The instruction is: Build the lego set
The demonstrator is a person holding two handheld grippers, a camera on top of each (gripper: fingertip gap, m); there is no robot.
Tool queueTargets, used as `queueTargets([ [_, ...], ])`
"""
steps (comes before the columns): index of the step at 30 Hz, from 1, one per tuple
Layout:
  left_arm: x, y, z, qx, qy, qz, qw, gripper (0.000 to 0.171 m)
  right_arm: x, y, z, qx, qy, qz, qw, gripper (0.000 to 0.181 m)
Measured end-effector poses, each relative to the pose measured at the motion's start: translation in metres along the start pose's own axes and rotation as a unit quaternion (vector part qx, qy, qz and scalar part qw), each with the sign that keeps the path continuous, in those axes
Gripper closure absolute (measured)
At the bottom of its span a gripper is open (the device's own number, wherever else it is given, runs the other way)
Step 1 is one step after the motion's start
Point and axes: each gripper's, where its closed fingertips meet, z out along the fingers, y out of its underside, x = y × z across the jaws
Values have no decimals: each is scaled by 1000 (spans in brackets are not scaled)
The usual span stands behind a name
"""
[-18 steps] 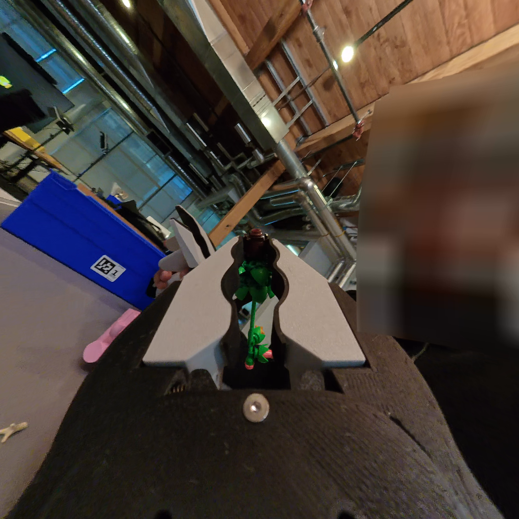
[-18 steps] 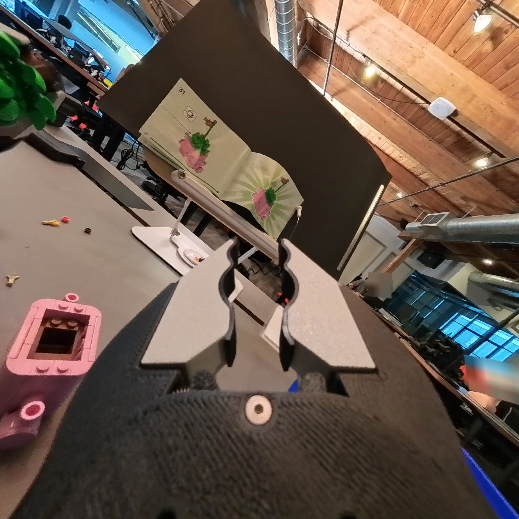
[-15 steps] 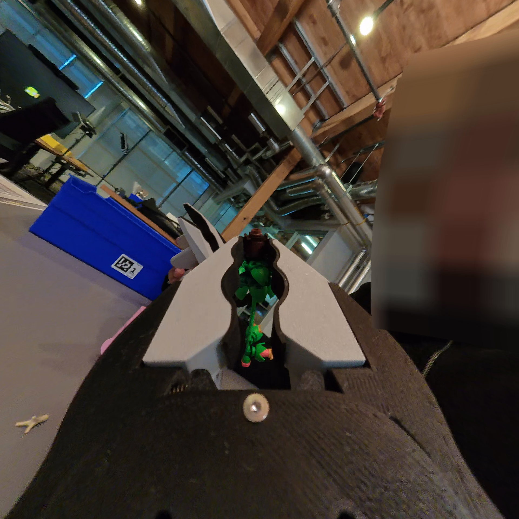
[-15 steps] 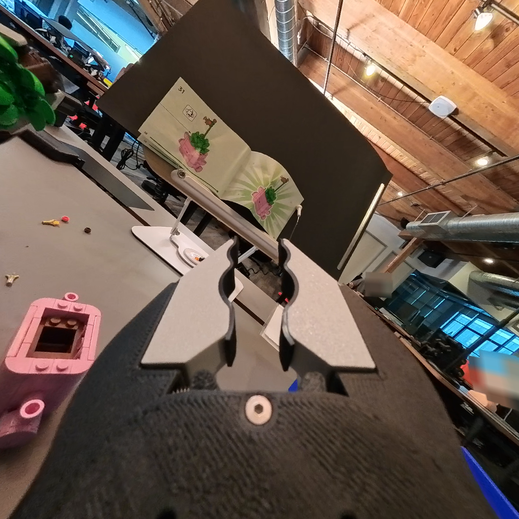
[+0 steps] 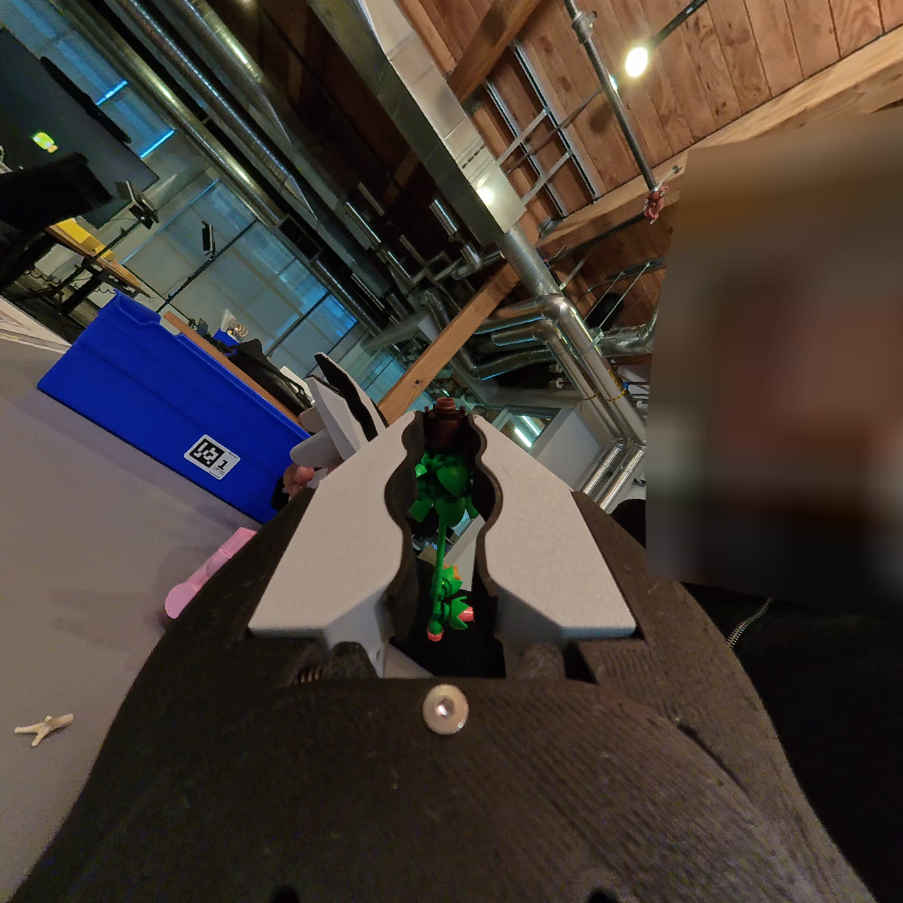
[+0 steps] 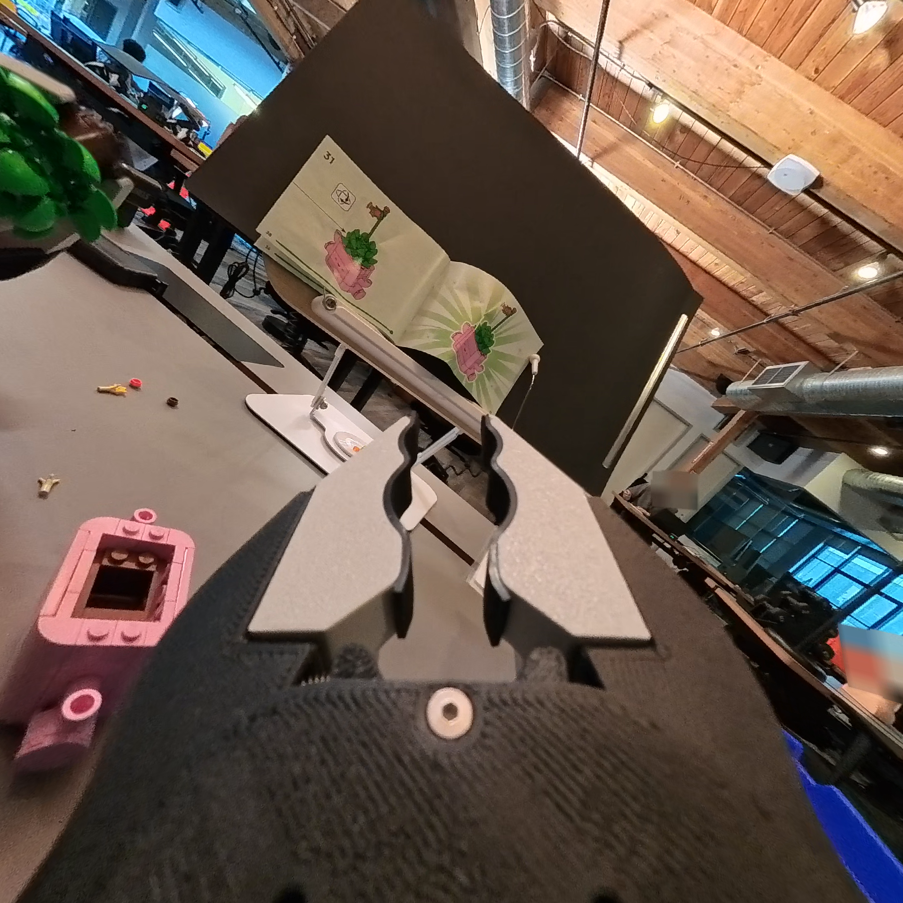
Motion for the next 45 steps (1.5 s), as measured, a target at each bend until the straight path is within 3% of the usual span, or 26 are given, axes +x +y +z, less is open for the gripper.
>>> queueTargets([
  [15,-3,-1,-2,5,2,-12,1000,159,-6,5,3,-3,-38,84,996,149],
  [18,-2,-1,-2,6,2,-13,1000,159,-24,6,4,-5,-106,156,982,132],
  [21,-3,-2,-3,6,3,-15,1000,159,-53,-4,-5,-4,-228,236,945,123],
  [26,-3,-2,-4,9,5,-20,1000,158,-77,-8,-19,-2,-309,233,922,124],
  [38,-4,3,0,-12,-16,12,1000,159,-70,-15,-8,17,-242,205,948,139],
  [42,-2,-1,-1,-4,-17,21,1000,158,-56,-2,-3,-10,-214,224,951,138],
  [45,-2,-5,-4,8,-12,13,1000,159,-53,4,-5,-38,-233,255,938,124],
])
